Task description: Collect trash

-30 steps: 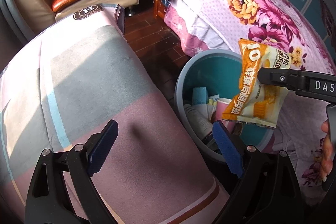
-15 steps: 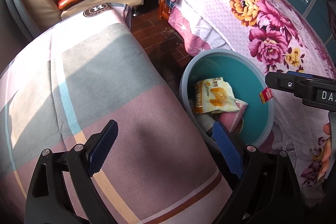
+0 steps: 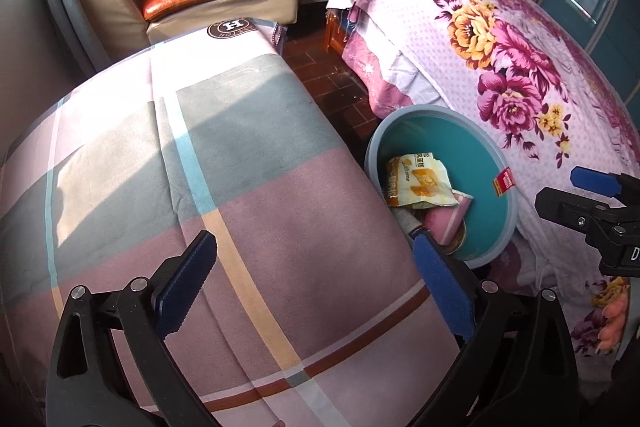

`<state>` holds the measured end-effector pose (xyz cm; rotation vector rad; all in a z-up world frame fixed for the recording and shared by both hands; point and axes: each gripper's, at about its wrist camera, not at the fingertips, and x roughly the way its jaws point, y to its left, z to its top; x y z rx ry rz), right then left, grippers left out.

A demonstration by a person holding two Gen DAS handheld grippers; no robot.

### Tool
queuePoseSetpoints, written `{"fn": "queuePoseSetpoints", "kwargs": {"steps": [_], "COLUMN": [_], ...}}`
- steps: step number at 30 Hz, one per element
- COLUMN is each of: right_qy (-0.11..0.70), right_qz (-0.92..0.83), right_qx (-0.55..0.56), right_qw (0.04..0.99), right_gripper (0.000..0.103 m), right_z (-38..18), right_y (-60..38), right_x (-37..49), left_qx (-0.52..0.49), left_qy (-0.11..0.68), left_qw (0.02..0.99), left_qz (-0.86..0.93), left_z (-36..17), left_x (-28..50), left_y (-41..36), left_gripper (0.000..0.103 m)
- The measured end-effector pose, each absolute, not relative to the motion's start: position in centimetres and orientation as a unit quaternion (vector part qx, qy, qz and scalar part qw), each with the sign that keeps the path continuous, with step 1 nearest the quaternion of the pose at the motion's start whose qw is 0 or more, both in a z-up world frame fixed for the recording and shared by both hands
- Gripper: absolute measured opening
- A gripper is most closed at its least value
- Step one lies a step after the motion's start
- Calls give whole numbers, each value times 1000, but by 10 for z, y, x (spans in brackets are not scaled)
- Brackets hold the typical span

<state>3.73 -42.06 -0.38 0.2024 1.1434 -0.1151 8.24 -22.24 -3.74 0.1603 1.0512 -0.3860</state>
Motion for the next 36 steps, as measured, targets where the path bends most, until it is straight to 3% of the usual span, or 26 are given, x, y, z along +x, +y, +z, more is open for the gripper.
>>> {"fn": "queuePoseSetpoints", "kwargs": {"steps": [13,36], "right_qy": [523,518], "right_qz": [-37,-29], "right_qx": [23,18], "right_qw": [851,855], "right_gripper": [96,96], "right_z": [13,13], "right_y": [-374,-364], "right_x": [-4,-21], "left_qx": [65,42], "left_qy": [483,476], "left_qw": [863,868], "left_qz": [-135,-132], "left_z": [-25,-23], "left_x": [49,32], "left_y": [-182,-169], "left_gripper": [99,99]}}
